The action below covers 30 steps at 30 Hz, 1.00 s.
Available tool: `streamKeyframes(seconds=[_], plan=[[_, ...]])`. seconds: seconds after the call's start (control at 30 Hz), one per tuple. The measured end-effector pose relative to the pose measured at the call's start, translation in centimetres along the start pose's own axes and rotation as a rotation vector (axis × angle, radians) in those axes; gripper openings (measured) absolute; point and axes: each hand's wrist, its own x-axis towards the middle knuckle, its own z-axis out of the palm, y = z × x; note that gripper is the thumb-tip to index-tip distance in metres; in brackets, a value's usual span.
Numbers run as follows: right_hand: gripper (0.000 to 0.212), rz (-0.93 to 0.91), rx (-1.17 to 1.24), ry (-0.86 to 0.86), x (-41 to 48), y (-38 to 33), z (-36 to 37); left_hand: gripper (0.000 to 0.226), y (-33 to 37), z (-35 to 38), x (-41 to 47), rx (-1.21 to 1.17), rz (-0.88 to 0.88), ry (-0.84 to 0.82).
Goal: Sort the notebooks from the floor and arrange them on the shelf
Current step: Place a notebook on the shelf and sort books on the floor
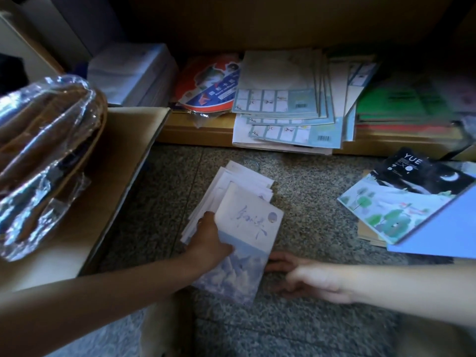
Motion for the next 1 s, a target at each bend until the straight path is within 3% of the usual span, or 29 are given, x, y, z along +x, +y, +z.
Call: streamKeyframes(seconds=[0.13,0.27,0.37,0.47,0.57,0.67,0.83,1.0], plan=[[0.070,-0.046,0.095,0.045,-1.3,-0.2,-0.8,0.033,2.4,-1.3,-1.5,-0.042,0.317,-0.036],[0.024,-0.062,0.012,0.077,-0.7,-1.9,-1.1,0.018,4.5,-6.3,-1.3,-0.281,0.476,0.026],[0.007,0.027,-0.025,0.151,1.3,-2.4,0.1,0.019,5.7,-10.8,-0.9,-0.295,0.568,0.186],[0.011,0.111,-0.132,0.143,3.4,-2.3,1.8,0.022,6.4,-12.8,-0.2,-0.412,0.565,0.323],[0.018,0.100,-0.108,0.185,5.2,-2.6,3.2,0.022,6.1,-13.1,0.1,-0.538,0.529,0.356],[0.027,0.035,-0.023,0.274,6.3,-2.9,3.9,0.024,5.2,-12.4,0.5,-0.579,0.500,0.343],[0.018,-0.060,0.064,0.323,4.3,-4.8,2.9,0.020,5.0,-11.4,0.5,-0.561,0.529,0.321],[0.032,-0.265,-0.022,0.444,-1.6,-7.6,-0.8,0.018,5.5,-10.7,0.8,-0.577,0.630,0.333]])
